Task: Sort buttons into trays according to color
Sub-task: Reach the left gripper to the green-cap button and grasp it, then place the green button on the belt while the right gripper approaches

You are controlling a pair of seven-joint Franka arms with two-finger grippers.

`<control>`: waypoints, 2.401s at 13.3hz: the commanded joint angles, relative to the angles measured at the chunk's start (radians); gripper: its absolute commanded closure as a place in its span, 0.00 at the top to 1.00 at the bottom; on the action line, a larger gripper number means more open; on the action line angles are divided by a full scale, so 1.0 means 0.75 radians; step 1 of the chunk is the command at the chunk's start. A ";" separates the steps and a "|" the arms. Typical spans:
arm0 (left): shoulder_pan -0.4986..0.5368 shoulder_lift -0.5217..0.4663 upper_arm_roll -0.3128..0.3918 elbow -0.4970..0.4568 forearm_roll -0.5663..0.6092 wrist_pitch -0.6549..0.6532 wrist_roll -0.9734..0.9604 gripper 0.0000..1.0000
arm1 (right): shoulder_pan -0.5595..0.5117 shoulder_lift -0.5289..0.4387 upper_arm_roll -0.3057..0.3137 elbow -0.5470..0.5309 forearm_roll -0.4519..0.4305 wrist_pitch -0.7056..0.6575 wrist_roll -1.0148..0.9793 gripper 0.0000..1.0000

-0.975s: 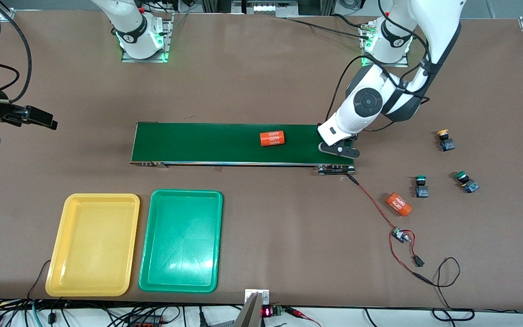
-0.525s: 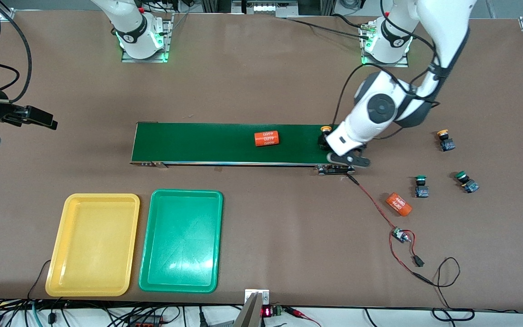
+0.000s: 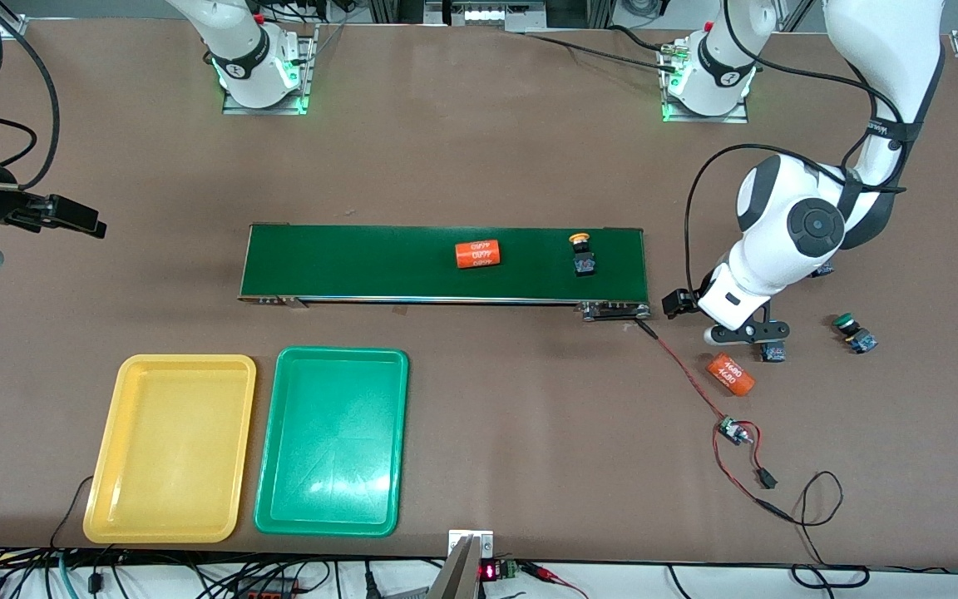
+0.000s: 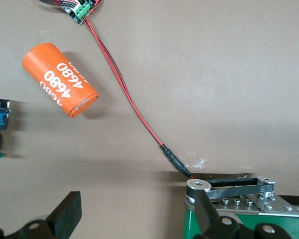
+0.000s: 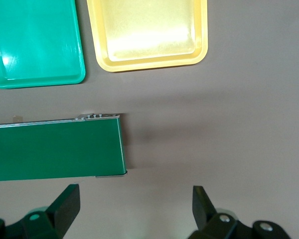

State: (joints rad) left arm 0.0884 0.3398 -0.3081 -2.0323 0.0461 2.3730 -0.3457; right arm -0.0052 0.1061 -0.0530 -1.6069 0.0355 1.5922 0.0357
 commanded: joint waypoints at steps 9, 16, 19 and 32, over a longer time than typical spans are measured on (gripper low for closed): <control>0.260 0.144 0.057 0.112 0.000 -0.055 0.298 1.00 | 0.001 0.004 0.009 0.015 0.036 -0.010 -0.017 1.00; 0.344 0.248 0.116 0.157 -0.002 -0.045 0.590 1.00 | 0.015 -0.015 0.017 0.015 0.037 -0.061 -0.033 1.00; 0.334 0.279 0.116 0.198 0.000 -0.041 0.590 1.00 | 0.033 -0.039 0.017 0.013 0.053 -0.092 -0.070 1.00; 0.308 0.392 0.116 0.272 0.094 -0.022 0.649 0.50 | 0.056 0.000 0.022 -0.005 0.057 -0.004 -0.050 1.00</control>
State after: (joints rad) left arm 0.3343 0.6190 -0.2245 -1.8552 0.1004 2.3582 0.1284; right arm 0.0328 0.1104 -0.0389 -1.6076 0.0639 1.5804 -0.0040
